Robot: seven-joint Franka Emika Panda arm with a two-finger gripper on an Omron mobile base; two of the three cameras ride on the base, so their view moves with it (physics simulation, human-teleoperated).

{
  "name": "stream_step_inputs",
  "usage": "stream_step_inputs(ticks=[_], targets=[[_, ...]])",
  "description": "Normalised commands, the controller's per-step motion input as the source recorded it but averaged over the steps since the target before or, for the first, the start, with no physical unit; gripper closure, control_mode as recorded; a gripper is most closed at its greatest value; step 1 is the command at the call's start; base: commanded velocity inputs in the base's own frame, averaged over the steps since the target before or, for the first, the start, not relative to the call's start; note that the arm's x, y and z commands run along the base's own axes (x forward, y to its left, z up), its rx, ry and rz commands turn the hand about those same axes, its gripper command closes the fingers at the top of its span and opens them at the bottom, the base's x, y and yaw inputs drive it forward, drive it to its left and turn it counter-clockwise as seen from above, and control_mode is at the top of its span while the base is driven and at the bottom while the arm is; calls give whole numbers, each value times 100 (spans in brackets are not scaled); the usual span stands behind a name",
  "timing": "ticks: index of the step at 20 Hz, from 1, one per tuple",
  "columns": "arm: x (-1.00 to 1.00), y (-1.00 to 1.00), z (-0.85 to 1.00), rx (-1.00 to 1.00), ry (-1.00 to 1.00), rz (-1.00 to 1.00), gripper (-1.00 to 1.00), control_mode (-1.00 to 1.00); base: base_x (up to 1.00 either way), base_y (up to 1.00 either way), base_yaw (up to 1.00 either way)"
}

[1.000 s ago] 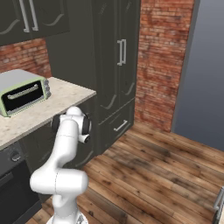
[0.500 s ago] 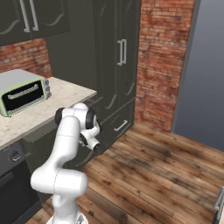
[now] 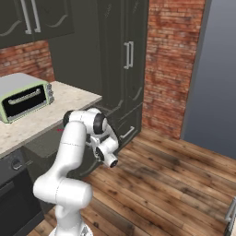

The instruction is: Take a straw from the drawer in front and place it inside the glass cup on the dining counter.

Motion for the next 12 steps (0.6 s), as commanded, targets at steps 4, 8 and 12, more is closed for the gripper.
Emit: stream_step_inputs(ticks=[4,8,12], targets=[[-42,-100,-1,0,5,-4,100,-100,0,0,0],[-48,-100,-1,0,8,-2,100,-100,0,0,0],[-49,-100,0,0,11,-2,100,-100,0,0,0]])
